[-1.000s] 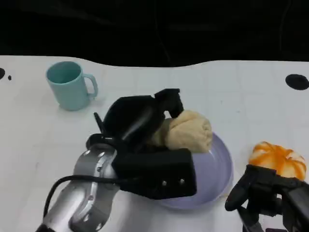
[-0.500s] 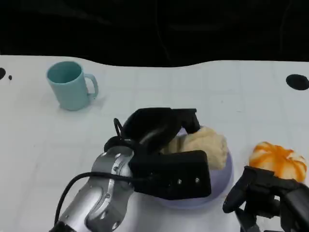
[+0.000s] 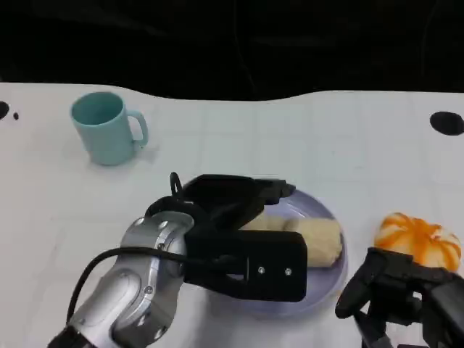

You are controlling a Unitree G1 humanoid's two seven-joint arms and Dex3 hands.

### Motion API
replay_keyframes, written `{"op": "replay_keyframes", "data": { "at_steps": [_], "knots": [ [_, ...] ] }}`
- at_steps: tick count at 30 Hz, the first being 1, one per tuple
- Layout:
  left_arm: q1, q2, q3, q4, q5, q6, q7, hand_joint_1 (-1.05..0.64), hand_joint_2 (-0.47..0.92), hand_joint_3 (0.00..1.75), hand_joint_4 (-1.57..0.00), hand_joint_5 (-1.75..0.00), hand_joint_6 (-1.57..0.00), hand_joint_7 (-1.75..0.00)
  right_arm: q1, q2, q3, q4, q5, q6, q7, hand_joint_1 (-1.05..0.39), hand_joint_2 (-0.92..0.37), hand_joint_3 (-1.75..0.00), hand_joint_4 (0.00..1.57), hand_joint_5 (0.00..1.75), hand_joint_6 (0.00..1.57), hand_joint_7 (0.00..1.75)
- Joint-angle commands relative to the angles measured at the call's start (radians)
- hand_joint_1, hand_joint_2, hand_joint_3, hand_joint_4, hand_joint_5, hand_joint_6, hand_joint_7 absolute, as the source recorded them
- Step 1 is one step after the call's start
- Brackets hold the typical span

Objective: Grasp the towel on the left side of the plate with the left hand and place it into the plate.

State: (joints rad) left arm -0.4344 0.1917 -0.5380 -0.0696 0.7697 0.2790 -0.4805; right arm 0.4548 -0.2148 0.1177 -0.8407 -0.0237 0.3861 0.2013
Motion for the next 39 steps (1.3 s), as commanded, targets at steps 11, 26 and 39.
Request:
{"op": "replay_keyframes", "data": {
  "at_steps": [11, 26, 39],
  "knots": [
    [0.116, 0.078, 0.227, -0.229, -0.287, -0.004, -0.053, -0.54, 0.92, 0.24, -0.39, -0.54, -0.34, -0.07, 0.000, -0.015, -0.019, -0.008, 0.008, 0.000, 0.015, -0.09, -0.59, -1.03, 0.74, 1.67, 0.67, 1.37],
    [0.496, -0.031, 0.543, -0.471, -0.748, -0.094, 0.096, -0.14, 0.79, 0.51, -0.75, -1.05, -0.90, -0.38, -0.008, -0.016, -0.009, -0.005, 0.013, 0.014, 0.019, -0.09, -0.59, -1.03, 0.74, 1.67, 0.67, 1.37],
    [0.783, -0.102, 0.690, -0.734, -1.108, 0.195, 0.218, -0.11, 0.59, 1.17, -0.75, -1.67, -0.70, -1.39, -0.022, -0.015, -0.005, 0.000, 0.010, 0.023, 0.017, -0.09, -0.59, -1.03, 0.74, 1.67, 0.68, 1.36]
  ]
}}
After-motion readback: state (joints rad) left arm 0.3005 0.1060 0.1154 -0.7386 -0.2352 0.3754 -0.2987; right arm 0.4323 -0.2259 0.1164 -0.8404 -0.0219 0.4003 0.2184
